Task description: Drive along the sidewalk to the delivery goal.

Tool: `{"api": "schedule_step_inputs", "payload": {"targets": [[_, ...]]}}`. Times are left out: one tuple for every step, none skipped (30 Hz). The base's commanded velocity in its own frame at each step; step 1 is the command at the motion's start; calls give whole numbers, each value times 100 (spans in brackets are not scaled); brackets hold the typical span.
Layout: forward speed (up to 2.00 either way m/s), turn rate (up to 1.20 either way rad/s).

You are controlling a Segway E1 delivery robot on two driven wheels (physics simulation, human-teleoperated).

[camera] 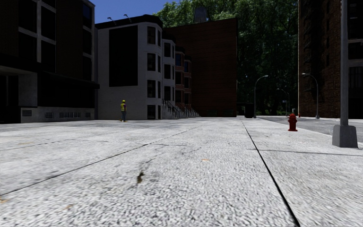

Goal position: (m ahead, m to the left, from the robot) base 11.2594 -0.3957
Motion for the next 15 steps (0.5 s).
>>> {"api": "schedule_step_inputs", "payload": {"targets": [[200, 0], [200, 0], [200, 0], [200, 0], [200, 0], [200, 0], [200, 0], [200, 0], [200, 0], [200, 0], [200, 0], [200, 0], [200, 0], [200, 0], [200, 0]]}}
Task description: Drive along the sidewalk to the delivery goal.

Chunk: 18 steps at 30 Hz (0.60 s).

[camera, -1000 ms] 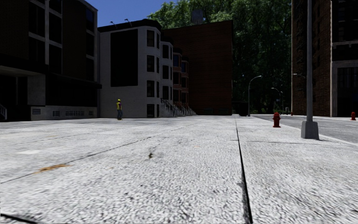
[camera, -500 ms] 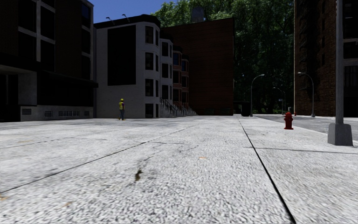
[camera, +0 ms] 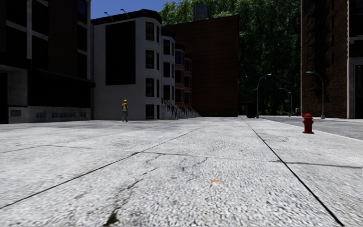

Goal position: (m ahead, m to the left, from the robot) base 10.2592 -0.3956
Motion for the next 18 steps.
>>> {"api": "schedule_step_inputs", "payload": {"targets": [[200, 0], [200, 0], [200, 0], [200, 0], [200, 0], [200, 0], [200, 0], [200, 0], [200, 0], [200, 0], [200, 0], [200, 0], [200, 0], [200, 0], [200, 0], [200, 0], [200, 0], [200, 0]]}}
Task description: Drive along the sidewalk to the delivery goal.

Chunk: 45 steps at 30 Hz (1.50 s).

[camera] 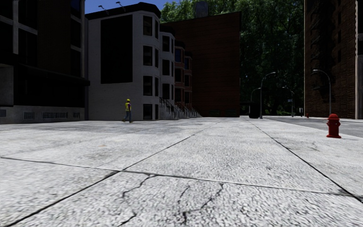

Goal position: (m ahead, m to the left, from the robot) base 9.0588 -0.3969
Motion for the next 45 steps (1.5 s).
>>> {"api": "schedule_step_inputs", "payload": {"targets": [[200, 0], [200, 0], [200, 0], [200, 0], [200, 0], [200, 0], [200, 0], [200, 0], [200, 0], [200, 0], [200, 0], [200, 0], [200, 0], [200, 0], [200, 0], [200, 0], [200, 0], [200, 0], [200, 0], [200, 0], [200, 0], [200, 0], [200, 0], [200, 0], [200, 0], [200, 0], [200, 0], [200, 0], [200, 0], [200, 0], [200, 0], [200, 0], [200, 0], [200, 0], [200, 0], [200, 0], [200, 0], [200, 0], [200, 0], [200, 0], [200, 0], [200, 0], [200, 0], [200, 0], [200, 0]]}}
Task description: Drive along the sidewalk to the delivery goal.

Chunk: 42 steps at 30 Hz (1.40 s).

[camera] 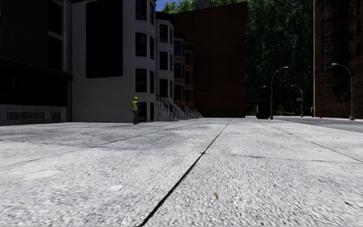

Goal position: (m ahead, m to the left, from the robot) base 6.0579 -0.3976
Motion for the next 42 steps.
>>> {"api": "schedule_step_inputs", "payload": {"targets": [[200, 0], [200, 0], [200, 0], [200, 0], [200, 0], [200, 0], [200, 0], [200, 0], [200, 0], [200, 0], [200, 0], [200, 0], [200, 0], [200, 0], [200, 0], [200, 0], [200, 0], [200, 0], [200, 0], [200, 0], [200, 0], [200, 0], [200, 0], [200, 0], [200, 0], [200, 0], [200, 0], [200, 0], [200, 0], [200, 0], [200, 0], [200, 0], [200, 0], [200, 0], [200, 0], [200, 0], [200, 0], [200, 0], [200, 0], [200, 0], [200, 0], [200, 0]]}}
